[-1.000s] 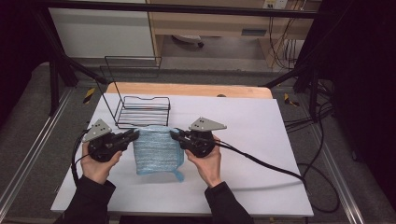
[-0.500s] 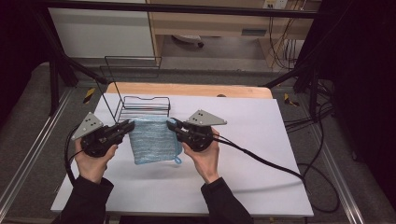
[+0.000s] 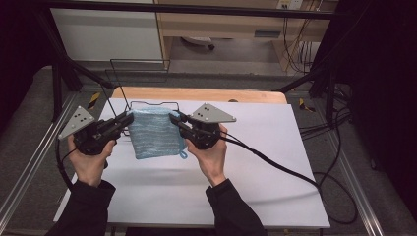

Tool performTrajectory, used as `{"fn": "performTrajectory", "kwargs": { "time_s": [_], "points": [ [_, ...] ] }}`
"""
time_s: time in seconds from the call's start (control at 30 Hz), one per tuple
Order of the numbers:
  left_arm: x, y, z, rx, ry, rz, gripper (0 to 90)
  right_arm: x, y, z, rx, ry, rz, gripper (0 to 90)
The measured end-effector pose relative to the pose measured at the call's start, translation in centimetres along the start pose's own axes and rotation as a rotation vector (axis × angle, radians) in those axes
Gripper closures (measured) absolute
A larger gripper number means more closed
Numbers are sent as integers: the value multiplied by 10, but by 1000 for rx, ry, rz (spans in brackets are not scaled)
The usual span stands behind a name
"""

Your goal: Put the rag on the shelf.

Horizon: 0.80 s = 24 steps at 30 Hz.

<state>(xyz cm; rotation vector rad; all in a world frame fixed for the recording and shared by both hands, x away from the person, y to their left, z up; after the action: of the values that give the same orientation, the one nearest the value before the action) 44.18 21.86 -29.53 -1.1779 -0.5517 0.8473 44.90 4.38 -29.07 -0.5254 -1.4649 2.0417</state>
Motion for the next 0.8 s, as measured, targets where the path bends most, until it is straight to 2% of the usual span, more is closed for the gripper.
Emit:
{"fn": "performTrajectory", "kwargs": {
  "time_s": [0.5, 0.8],
  "points": [
    [18, -42, 15, -120, -24, 17, 817, 3, -50, -7, -76, 26, 46, 810],
    [28, -62, 19, -173, -39, 26, 817, 1, -77, -12, -111, 40, 63, 811]
  ]
}}
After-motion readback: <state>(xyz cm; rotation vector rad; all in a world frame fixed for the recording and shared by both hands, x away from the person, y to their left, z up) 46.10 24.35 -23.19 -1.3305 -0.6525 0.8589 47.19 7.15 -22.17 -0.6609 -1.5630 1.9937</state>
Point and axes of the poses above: each handheld gripper's, and its own axes: z roughly backward along the jaws, y roughly out of its underside, x roughly to its left, the point moved 9 cm from there along -z, roughly forward along the jaws, and after that the axes turned 11 degrees about x, right-handed, at the moved point
